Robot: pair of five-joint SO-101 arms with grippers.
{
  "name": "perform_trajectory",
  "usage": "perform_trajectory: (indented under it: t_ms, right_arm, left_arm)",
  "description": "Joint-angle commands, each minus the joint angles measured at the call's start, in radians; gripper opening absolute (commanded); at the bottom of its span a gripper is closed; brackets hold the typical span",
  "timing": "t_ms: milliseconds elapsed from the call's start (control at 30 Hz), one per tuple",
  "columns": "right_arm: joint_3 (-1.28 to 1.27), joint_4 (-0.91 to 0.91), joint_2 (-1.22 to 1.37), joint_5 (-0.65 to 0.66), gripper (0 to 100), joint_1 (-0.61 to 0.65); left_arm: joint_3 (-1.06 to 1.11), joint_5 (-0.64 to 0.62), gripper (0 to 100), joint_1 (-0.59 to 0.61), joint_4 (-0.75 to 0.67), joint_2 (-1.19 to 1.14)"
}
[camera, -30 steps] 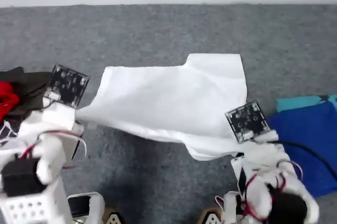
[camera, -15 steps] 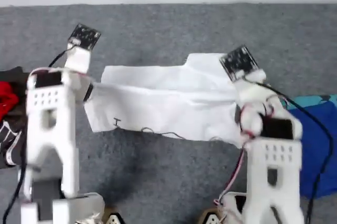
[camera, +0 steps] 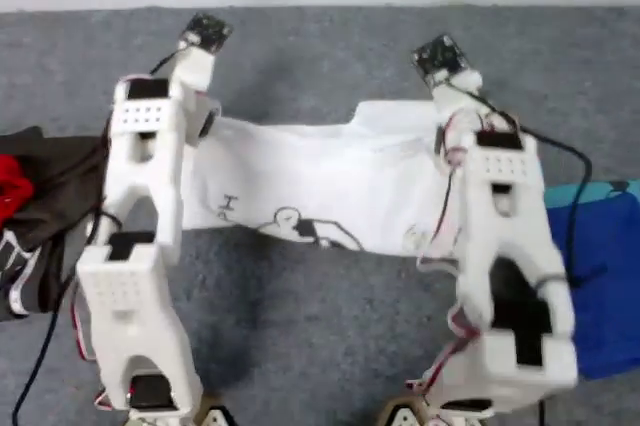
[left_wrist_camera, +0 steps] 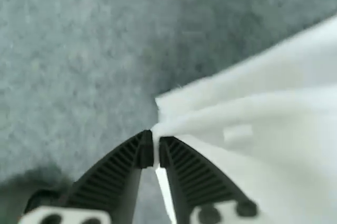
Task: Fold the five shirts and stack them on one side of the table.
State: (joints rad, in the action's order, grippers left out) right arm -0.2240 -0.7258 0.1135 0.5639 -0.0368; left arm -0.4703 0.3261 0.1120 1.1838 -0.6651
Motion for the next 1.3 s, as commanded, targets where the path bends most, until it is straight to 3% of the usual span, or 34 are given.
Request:
perform_trajectory:
  t_ms: [0,300,500,633,833,1033,1167,1267]
  right_arm:
    - [0.212,0.01,0.153,0.011,1.0,0.001]
    - [0.568,-0.053,0.49,0.011,1.7,0.001]
    - [0.76,-0.071,0.654,0.008,13.9,0.002]
    - [0.898,-0.074,0.766,0.008,14.3,0.005]
    - [1.108,-0.246,0.863,0.0,20.6,0.004]
    - [1.364,-0.331,0.868,-0.06,20.7,0.005]
    - [1.404,-0.361,0.865,-0.06,20.6,0.004]
    - [1.409,-0.519,0.852,-0.061,20.6,-0.001]
  left_arm:
    - [-0.217,-0.021,1,-0.018,0.052,-0.074]
    - [-0.602,-0.021,1,-0.038,0.187,-0.365]
    - [-0.825,-0.021,2,-0.037,0.235,-0.528]
    - [-0.901,-0.021,9,-0.043,0.235,-0.608]
    - [-0.977,-0.1,12,-0.026,0.282,-0.629]
    - [-1.165,-0.146,12,-0.009,0.296,-0.629]
    - [-1.208,-0.144,12,-0.009,0.301,-0.617]
    - [-1.205,-0.146,12,-0.005,0.35,-0.585]
